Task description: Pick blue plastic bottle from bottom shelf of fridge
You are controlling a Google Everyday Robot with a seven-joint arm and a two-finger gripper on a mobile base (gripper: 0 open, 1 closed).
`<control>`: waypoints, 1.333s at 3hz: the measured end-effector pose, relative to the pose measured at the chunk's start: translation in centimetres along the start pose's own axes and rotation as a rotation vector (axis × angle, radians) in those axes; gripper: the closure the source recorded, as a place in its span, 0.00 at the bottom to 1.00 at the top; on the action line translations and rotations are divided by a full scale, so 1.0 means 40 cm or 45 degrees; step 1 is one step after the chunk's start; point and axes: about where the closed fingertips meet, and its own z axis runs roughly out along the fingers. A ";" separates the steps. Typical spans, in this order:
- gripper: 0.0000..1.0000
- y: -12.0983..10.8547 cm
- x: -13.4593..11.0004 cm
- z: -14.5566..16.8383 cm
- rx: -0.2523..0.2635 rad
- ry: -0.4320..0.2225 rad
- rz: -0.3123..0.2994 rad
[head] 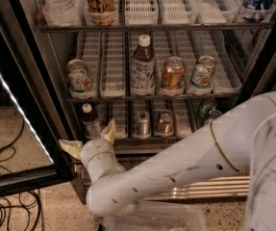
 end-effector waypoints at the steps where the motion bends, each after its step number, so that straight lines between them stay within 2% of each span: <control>1: 0.00 -0.005 0.012 0.055 0.014 0.025 -0.058; 2: 0.00 -0.030 0.031 0.053 0.082 0.049 -0.093; 3: 0.00 -0.068 0.040 0.035 0.154 0.050 -0.085; 4: 0.00 -0.070 0.039 0.035 0.159 0.047 -0.085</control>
Offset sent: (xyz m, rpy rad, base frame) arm 0.0234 -0.0269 -0.0236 -0.1373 -0.0064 -0.1571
